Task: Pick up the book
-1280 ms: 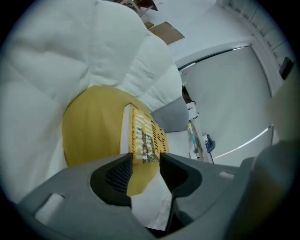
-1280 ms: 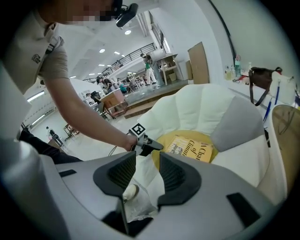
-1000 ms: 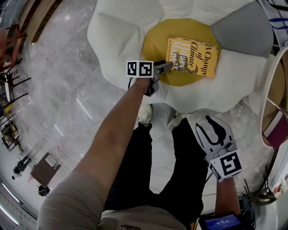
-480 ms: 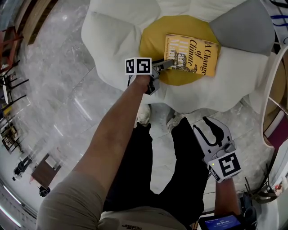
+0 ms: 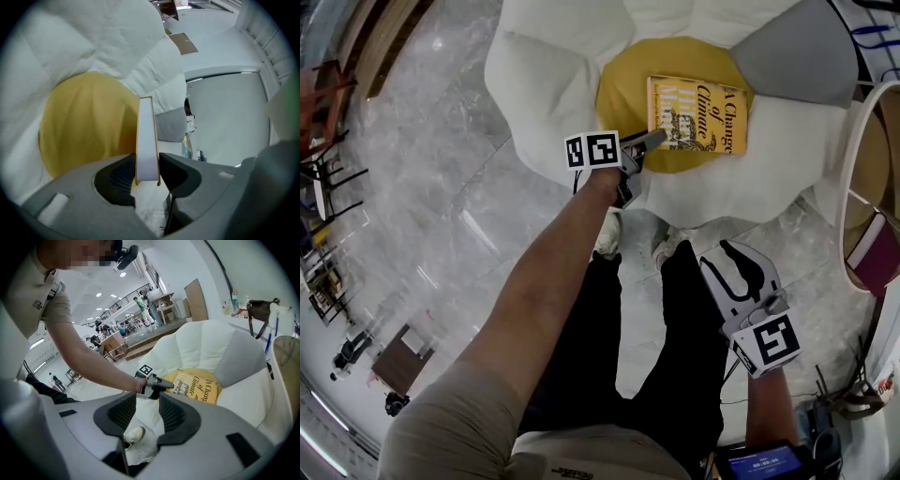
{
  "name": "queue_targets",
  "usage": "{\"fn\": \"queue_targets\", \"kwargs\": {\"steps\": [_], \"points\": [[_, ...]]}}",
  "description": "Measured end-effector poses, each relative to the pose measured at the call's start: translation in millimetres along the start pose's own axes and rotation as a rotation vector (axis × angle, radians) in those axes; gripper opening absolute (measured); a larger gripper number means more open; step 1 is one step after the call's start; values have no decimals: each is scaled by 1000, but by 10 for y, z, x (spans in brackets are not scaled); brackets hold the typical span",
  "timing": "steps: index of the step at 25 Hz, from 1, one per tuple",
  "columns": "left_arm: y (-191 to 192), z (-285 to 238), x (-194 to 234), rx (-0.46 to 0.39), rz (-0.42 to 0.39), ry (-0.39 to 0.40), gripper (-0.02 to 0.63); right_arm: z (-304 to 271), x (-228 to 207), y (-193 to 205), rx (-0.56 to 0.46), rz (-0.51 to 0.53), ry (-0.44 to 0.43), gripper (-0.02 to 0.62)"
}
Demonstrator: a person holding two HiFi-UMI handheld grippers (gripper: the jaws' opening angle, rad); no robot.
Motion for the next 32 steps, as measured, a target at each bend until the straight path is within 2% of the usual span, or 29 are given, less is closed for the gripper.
{"fn": "queue_targets", "kwargs": {"steps": [7,11,16,23,32], "points": [[-38,194,-407,-38,-22,4,152,239,190,-217,-18,15,23,156],[-52,374,-681,-20,-37,15,150,396,366,-357,-31,20,39,152],[-22,743,-1050,-31,-9,34,150,644,655,-523,-37,8,74,149],[-20,1356,-1671,-64,48,108,150,970,1067,-789,-42,20,107,136],[-224,2104,-2560,-90,79,225,150,1251,1530,-1341,-93,64,162,69]]}}
Point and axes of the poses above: the fingertips, and each gripper's own axes: z backward along the fingers, x to its left, y out of its underside, the point moved 10 cm from there along z, backward along the fingers, and after that the axes turned 13 degrees about -x, right-handed, at the moved point
